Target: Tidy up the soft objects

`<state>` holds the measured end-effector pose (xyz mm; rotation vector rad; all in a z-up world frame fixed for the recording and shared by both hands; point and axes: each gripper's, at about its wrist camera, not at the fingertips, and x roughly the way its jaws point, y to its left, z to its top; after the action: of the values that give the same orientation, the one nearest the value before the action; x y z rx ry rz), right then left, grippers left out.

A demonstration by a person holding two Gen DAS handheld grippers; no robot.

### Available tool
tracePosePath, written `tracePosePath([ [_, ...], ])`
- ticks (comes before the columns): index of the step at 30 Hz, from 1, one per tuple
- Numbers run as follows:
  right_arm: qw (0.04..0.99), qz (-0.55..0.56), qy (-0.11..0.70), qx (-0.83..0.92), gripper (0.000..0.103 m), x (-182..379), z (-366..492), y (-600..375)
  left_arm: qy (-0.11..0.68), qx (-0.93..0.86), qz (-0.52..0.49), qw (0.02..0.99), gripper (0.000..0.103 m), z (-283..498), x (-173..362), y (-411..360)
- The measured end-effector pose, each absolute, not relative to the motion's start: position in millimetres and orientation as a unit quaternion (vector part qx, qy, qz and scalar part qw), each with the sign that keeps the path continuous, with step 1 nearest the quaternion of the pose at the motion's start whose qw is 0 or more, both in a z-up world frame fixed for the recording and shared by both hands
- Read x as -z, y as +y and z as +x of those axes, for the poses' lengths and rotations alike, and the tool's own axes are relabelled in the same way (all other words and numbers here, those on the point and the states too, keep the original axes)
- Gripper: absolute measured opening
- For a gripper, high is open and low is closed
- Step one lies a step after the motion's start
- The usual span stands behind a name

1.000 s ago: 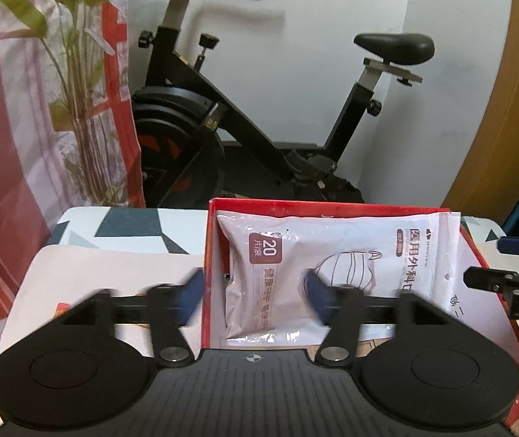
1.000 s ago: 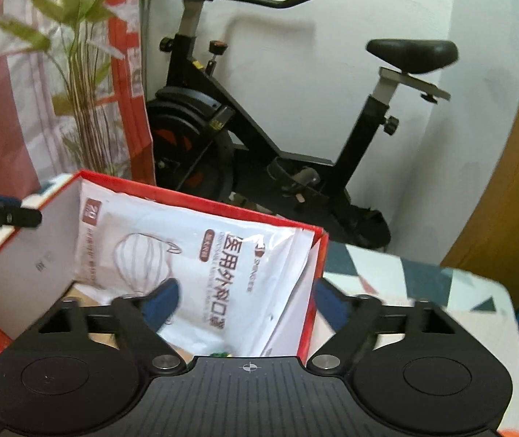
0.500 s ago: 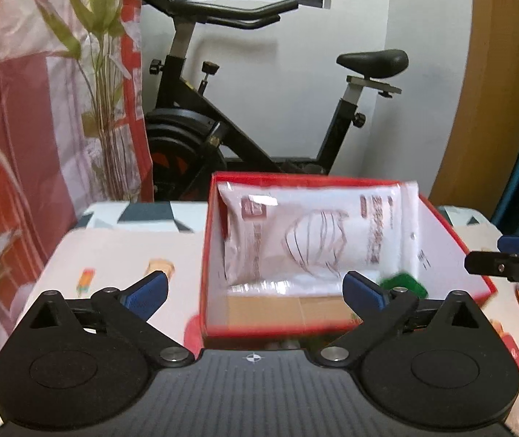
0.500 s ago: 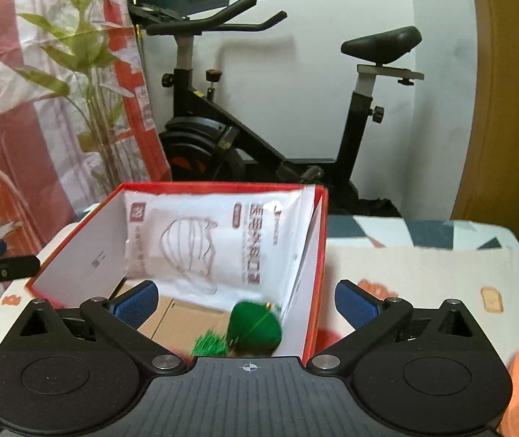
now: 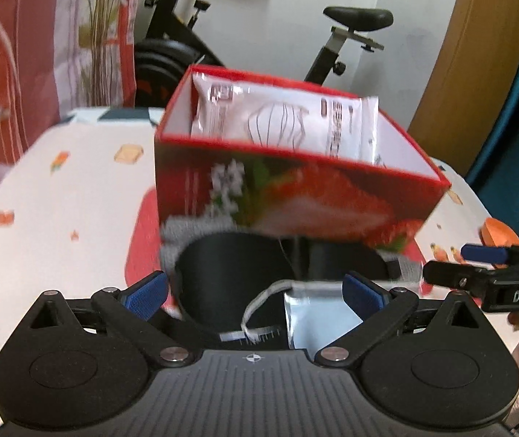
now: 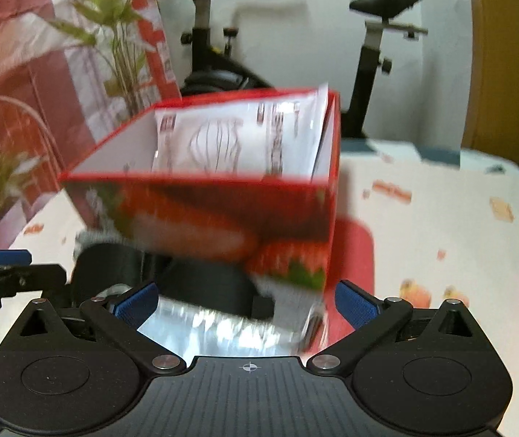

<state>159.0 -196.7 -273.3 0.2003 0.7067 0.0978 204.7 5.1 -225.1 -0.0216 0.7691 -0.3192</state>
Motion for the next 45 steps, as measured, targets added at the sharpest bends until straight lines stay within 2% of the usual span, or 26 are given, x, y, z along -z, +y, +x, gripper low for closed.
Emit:
tracePosePath([
  [10,0.923,0.107,0.367,-0.051,0.102,304,123,-182,0.414,0.161,-0.017,0.896,0.100,179,254,-3],
  [18,0.920,0.103,0.372,-0.066,0.102,310,109,-170,0.421,0.160,-0.024,0.892,0.090,160,259,1],
  [28,0.917,0.083,0.382,-0.079,0.101,311,97,-156,0.413,0.178,-0.050,0.892,0.064,145,252,7],
  [33,0.912,0.090,0.392,-0.079,0.094,311,94,-159,0.412,0.217,-0.045,0.884,0.064,139,251,-5],
  [37,0.907,0.099,0.399,-0.090,0.082,313,90,-162,0.421,0.252,-0.050,0.870,0.050,136,256,-15],
  [39,0.904,0.105,0.405,-0.094,0.081,316,91,-164,0.426,0.264,-0.049,0.864,0.046,136,260,-19],
  [45,0.893,0.121,0.420,-0.104,0.078,323,95,-165,0.457,0.264,-0.061,0.847,0.045,144,277,-20],
])
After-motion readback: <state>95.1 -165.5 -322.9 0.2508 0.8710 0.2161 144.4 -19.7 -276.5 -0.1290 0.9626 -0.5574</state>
